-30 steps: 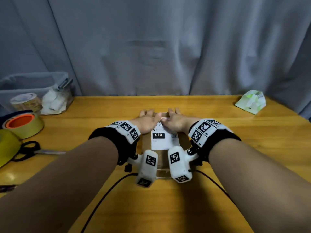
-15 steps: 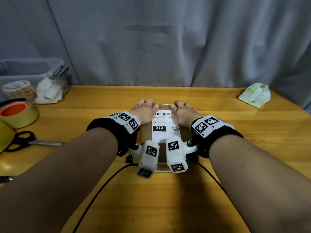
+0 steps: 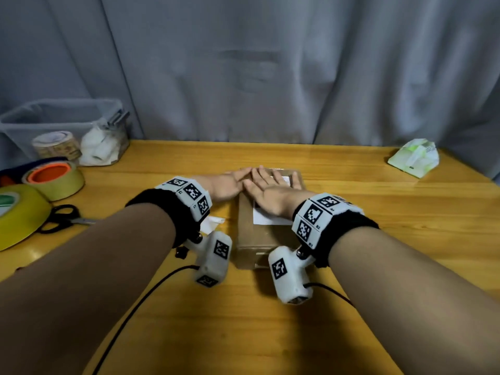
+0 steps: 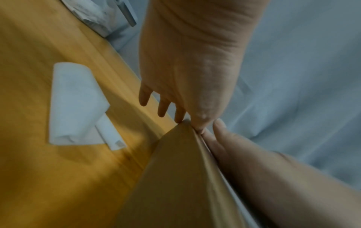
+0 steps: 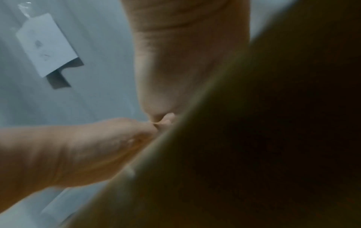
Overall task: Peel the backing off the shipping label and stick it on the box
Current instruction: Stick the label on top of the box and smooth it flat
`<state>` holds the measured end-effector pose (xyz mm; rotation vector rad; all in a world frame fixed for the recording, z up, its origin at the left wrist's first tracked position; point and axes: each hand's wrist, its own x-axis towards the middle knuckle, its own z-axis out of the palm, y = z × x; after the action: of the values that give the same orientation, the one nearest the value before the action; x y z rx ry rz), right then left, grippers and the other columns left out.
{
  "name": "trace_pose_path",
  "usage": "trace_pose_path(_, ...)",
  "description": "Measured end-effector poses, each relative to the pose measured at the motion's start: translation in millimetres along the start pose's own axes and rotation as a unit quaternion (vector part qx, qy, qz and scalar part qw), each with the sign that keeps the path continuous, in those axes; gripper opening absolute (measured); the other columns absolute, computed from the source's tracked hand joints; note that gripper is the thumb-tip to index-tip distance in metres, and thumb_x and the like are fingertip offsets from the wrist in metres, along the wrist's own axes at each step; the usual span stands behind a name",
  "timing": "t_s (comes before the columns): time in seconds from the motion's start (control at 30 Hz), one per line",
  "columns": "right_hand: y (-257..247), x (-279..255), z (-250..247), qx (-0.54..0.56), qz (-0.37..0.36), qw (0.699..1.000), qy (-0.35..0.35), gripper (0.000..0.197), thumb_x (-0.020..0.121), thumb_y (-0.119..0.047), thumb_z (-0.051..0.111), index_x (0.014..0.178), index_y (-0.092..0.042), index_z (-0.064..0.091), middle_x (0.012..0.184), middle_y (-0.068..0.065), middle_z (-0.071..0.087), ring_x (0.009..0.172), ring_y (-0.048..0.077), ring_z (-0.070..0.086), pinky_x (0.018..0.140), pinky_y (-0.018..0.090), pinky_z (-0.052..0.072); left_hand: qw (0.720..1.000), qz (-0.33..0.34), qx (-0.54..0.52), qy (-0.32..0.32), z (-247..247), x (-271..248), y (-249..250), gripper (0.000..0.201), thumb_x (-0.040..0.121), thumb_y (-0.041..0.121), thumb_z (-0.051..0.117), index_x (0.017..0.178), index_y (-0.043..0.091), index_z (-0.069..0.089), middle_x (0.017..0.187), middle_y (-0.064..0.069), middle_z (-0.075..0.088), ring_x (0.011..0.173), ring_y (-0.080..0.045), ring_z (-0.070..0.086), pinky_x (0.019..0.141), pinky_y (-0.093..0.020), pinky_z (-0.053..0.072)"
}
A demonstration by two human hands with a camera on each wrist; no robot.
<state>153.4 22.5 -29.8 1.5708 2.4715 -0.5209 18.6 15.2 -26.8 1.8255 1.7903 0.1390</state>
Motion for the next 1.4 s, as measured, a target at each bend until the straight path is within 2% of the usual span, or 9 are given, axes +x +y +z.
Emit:
trace_pose_path(0.23,4,4,-4,0.000,0.078,0.997,0.011,0.063,0.092,-0.060,0.000,0.149,-0.034,-0.010,0.158,-0.008,-0.020,0.147,0.025,-0.019,0.111,0.061,-0.018,0.998,-0.028,0.062,-0.003,1,-1,0,0.054,0.102,0.032,0.021,0.150,0.019,0.001,0.161,-0.011,0.004,0.148,-0.026,0.009,0.121,-0.033,0.011)
trace_pose_path(0.53,23,0,-2,-0.029,0.153,0.986,0.055,0.069,0.090,-0.061,-0.002,0.149,-0.026,-0.012,0.159,0.001,-0.019,0.145,0.031,-0.020,0.107,0.064,-0.022,0.994,-0.052,0.093,0.008,3,-2,-3,0.054,0.100,0.042,0.017,0.150,0.031,0.001,0.160,-0.009,0.010,0.147,-0.030,0.014,0.120,-0.044,0.015)
trace_pose_path(0.67,30,-9,-6,-0.051,0.185,0.980,0.045,0.071,0.091,-0.060,0.000,0.150,-0.022,-0.012,0.159,0.002,-0.020,0.145,0.032,-0.020,0.108,0.064,-0.019,0.980,-0.086,0.177,0.028,1,-9,4,0.053,0.098,0.049,0.013,0.148,0.037,0.002,0.161,0.001,-0.005,0.149,-0.028,-0.002,0.118,-0.055,0.002)
trace_pose_path(0.73,33,-14,-6,-0.036,0.157,0.985,0.058,0.068,0.093,-0.056,0.003,0.150,-0.021,-0.012,0.158,0.000,-0.021,0.146,0.028,-0.019,0.110,0.062,-0.019,0.974,-0.052,0.208,0.074,0,-16,17,0.054,0.099,0.045,0.013,0.150,0.030,0.006,0.160,0.003,-0.011,0.149,-0.022,-0.007,0.118,-0.053,-0.002)
trace_pose_path(0.8,37,-20,-4,-0.002,0.084,0.993,0.077,0.062,0.097,-0.046,0.010,0.151,-0.020,-0.009,0.159,-0.002,-0.018,0.148,0.022,-0.015,0.114,0.057,-0.017,0.975,0.024,0.197,0.098,5,-20,30,0.053,0.100,0.038,0.017,0.151,0.022,0.009,0.161,0.001,-0.009,0.149,-0.018,-0.007,0.120,-0.046,-0.003)
trace_pose_path(0.9,43,-27,0,0.012,-0.009,0.996,0.083,0.060,0.099,-0.034,0.020,0.152,-0.017,-0.003,0.161,-0.001,-0.010,0.149,0.014,-0.009,0.116,0.047,-0.015,0.977,0.089,0.194,0.032,25,-23,40,0.055,0.101,0.035,0.017,0.151,0.017,0.003,0.161,0.000,-0.005,0.148,-0.015,-0.006,0.119,-0.039,-0.005)
trace_pose_path(1.07,47,-30,5,-0.011,-0.001,0.998,0.057,0.058,0.099,-0.039,0.014,0.151,-0.022,-0.007,0.161,-0.006,-0.011,0.148,0.014,-0.011,0.117,0.050,-0.015,0.970,0.060,0.233,0.021,34,-22,38,0.056,0.099,0.042,0.008,0.150,0.023,-0.004,0.160,0.004,-0.009,0.148,-0.012,-0.007,0.120,-0.037,-0.008)
trace_pose_path(1.23,45,-27,5,-0.036,0.026,0.998,0.046,0.058,0.098,-0.043,0.012,0.151,-0.029,-0.006,0.160,-0.010,-0.012,0.148,0.018,-0.011,0.115,0.056,-0.016,0.972,0.035,0.229,0.028,32,-20,39,0.056,0.098,0.037,0.010,0.150,0.019,-0.004,0.161,0.003,-0.010,0.148,-0.012,-0.007,0.121,-0.039,-0.006)
trace_pose_path(1.4,44,-27,4,-0.087,0.050,0.993,0.054,0.059,0.095,-0.048,0.006,0.150,-0.031,-0.005,0.160,-0.012,-0.009,0.149,0.023,-0.008,0.112,0.060,-0.019,0.971,-0.013,0.234,0.052,30,-15,36,0.058,0.097,0.039,0.009,0.151,0.020,-0.002,0.161,0.005,-0.009,0.148,-0.013,-0.007,0.119,-0.047,-0.009)
